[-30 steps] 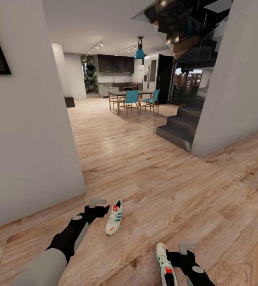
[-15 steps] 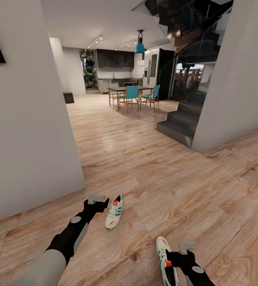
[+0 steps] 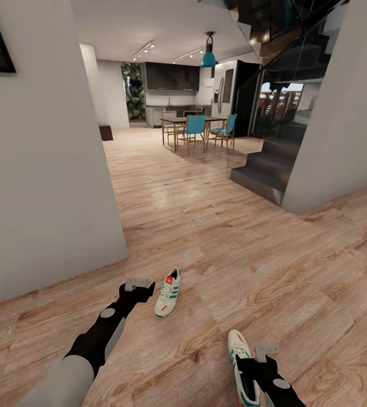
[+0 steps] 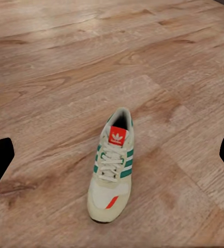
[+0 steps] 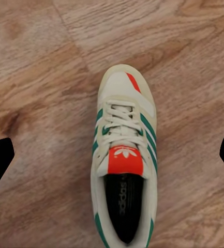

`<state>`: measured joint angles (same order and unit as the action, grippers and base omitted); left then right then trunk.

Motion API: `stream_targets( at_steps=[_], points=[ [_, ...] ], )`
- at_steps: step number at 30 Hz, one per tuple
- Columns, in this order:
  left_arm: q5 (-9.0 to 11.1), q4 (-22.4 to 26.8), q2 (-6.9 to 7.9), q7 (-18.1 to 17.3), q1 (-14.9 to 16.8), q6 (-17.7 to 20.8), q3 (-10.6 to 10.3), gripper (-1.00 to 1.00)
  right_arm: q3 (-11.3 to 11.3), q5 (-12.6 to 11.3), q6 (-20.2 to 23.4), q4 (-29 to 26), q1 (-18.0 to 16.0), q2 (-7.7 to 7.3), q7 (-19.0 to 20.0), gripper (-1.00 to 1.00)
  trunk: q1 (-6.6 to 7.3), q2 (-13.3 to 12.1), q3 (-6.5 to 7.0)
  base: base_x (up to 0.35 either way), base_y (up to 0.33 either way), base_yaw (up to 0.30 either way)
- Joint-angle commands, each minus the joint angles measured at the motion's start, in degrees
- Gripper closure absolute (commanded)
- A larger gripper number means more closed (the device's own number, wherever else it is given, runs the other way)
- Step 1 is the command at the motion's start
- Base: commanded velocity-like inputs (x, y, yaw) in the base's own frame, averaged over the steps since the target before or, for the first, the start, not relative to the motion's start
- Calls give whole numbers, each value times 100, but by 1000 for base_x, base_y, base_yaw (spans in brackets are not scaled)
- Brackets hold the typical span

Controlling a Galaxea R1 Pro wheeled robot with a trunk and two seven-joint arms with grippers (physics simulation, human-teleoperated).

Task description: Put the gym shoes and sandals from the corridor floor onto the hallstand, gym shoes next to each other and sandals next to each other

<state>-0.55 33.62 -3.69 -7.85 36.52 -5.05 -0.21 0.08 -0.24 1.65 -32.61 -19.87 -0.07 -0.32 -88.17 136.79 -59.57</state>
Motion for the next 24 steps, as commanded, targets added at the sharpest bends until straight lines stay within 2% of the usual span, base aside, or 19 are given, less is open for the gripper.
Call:
stream_targets(
  at_steps=[1,7,16,24],
  points=[
    [-6,-5,-1,-9,4,-14,2,-100,1,-2,18,-8,-2,-1,-3,-100,-21,44,-33,0,0,134],
    [-5,-5,-1,-10,4,-6,3,-100,1,-2,14,-8,-1,-1,1,-100,-153,284,-196,0,0,93],
    [-4,-5,-1,-7,4,-5,4,-100,1,-2,11,-12,0,-2,14,-100,-351,645,-401,0,0,-121],
    [0,-5,-1,-12,4,-5,4,-100,1,-2,11,-14,-2,-2,14,-100,-371,656,-640,0,0,-115]
  ],
)
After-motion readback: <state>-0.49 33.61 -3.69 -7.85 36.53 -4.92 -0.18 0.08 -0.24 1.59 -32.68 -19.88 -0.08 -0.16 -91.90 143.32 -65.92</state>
